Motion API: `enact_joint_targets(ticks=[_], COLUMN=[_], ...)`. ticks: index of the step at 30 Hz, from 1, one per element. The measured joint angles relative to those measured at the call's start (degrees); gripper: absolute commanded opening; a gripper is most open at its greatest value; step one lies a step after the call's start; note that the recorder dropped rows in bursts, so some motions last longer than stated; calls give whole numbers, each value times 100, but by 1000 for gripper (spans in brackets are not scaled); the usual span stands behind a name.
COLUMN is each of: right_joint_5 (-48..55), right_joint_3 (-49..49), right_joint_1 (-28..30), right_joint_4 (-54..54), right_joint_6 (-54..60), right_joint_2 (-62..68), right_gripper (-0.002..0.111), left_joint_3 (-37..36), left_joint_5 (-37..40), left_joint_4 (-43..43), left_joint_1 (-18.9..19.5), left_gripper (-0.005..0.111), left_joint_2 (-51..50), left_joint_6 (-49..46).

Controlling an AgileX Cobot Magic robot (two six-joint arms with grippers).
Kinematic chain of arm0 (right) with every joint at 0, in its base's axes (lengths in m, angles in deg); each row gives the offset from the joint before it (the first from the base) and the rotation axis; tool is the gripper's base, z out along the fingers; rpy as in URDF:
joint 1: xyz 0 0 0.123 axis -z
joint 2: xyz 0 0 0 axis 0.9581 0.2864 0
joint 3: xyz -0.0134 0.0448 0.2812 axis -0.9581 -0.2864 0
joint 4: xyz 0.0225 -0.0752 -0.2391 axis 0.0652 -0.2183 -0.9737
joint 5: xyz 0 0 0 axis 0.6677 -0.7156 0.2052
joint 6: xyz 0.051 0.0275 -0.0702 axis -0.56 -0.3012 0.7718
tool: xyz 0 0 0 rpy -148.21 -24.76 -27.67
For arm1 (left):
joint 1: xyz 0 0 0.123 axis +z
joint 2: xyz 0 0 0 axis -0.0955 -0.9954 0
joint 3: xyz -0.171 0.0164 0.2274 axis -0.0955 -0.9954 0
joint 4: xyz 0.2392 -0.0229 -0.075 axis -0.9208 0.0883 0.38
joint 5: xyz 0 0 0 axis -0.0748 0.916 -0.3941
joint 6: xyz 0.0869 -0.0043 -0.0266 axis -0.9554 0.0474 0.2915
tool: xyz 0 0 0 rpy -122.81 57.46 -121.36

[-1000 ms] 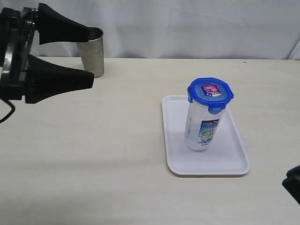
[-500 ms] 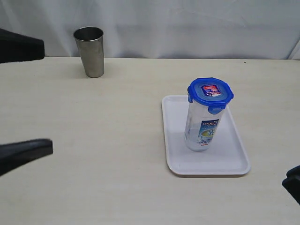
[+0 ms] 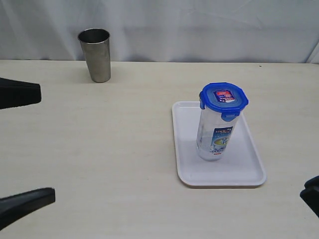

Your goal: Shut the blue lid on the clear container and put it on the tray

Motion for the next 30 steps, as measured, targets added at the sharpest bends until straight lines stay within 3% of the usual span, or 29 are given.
enact_joint_targets(ticks=[6, 9, 16, 19, 30], right_joint_5=[0, 0, 0, 0, 0], right_joint_3=[0, 0, 0, 0, 0], right_joint_1=[0, 0, 0, 0, 0], right_joint_4=[0, 0, 0, 0, 0], right_joint_6=[0, 0, 0, 0, 0], right_joint_2=[0, 0, 0, 0, 0], right_gripper=[5, 5, 5, 5, 5], left_joint_3=[-3, -3, -3, -3, -3], left_joint_5=[306, 395, 108, -39, 527], left_joint_4=[141, 279, 451, 527, 638], left_joint_1=[0, 0, 0, 0, 0], left_gripper=[104, 93, 21, 0, 0], left_joint_2=[0, 0, 0, 0, 0], left_joint_6=[202, 216, 43, -59, 260])
